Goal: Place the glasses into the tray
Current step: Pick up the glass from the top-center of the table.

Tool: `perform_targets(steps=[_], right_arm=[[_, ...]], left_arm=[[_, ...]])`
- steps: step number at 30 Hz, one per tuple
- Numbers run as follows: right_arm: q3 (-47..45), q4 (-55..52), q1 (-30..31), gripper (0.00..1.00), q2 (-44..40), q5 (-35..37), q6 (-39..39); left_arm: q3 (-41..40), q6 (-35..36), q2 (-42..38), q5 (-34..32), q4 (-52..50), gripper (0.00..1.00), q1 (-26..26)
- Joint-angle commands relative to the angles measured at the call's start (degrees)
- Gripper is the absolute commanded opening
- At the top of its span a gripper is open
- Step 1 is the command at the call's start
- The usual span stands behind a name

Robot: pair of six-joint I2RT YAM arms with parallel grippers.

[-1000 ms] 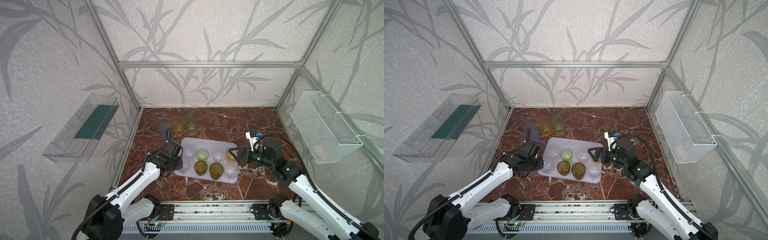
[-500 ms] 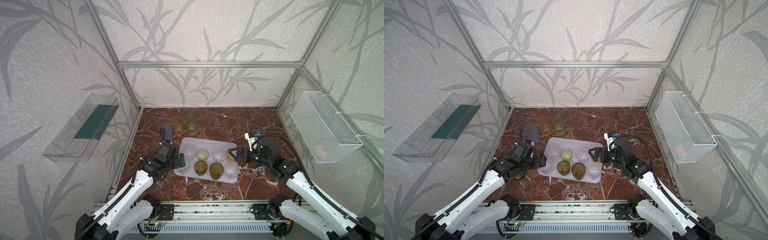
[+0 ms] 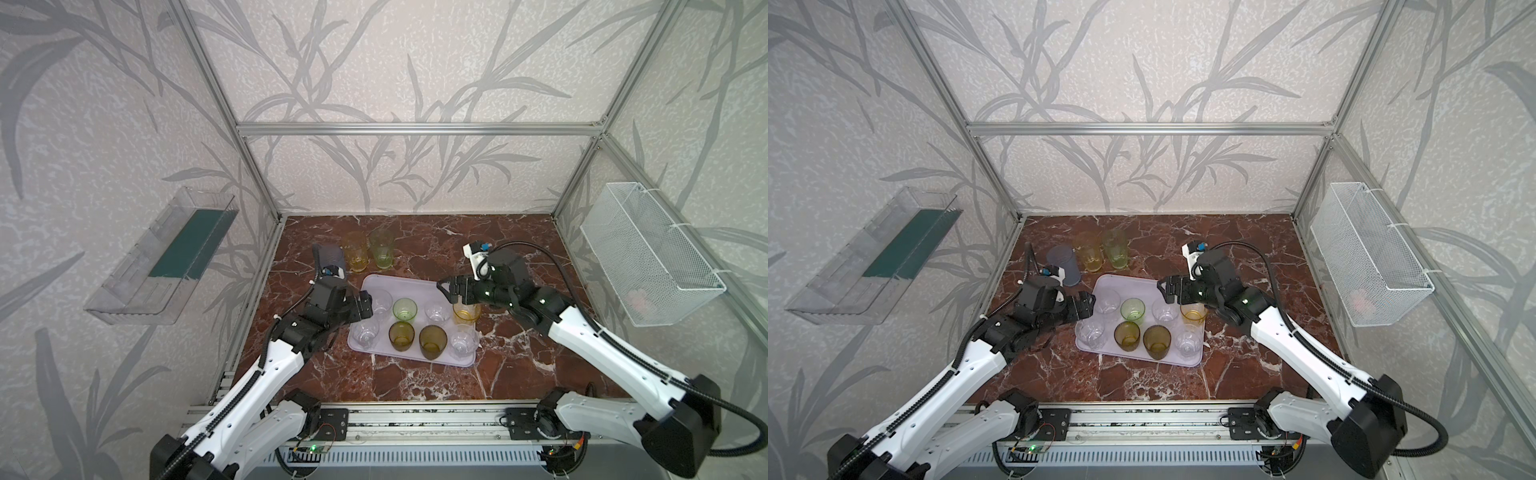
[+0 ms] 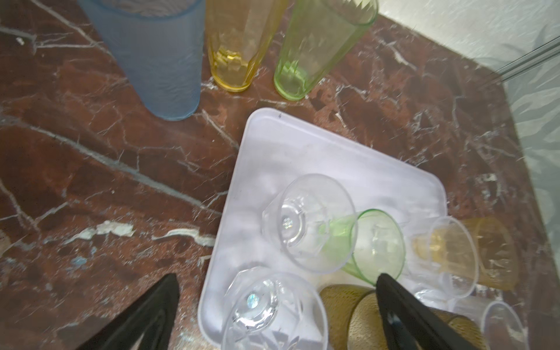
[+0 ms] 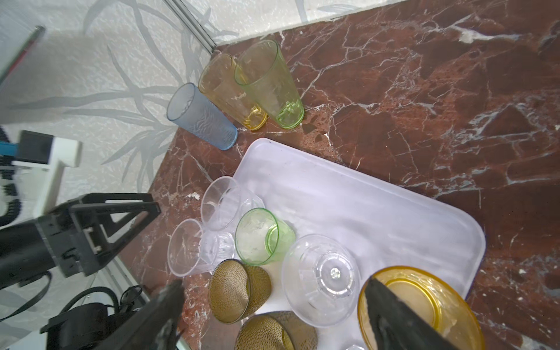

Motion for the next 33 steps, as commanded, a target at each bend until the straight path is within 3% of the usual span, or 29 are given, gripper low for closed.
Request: perform_targets(steps=[1, 9, 20, 33], right_arm=[[6.6, -1.4, 1.9, 0.91, 6.4, 4.5, -2.7], [24.4, -3.2, 5.5, 0.67, 25.1, 8.2, -4.9], [43.9, -5.6, 5.8, 0.38, 45.1, 10.7, -3.3], [52.3, -3.6, 5.7, 0.34, 53.1, 11.7, -1.4]], left_arm=[[-0.6, -1.1, -0.1, 5.6, 6.5, 0.99, 2.2], [-8.6, -6.6, -2.4, 16.1, 14.1, 0.99, 8.5], [-10.2, -7.9, -2.6, 19.1, 17.6, 0.99, 8.9], [-10.3, -7.5, -3.3, 18.7, 16.8, 0.99, 8.9]])
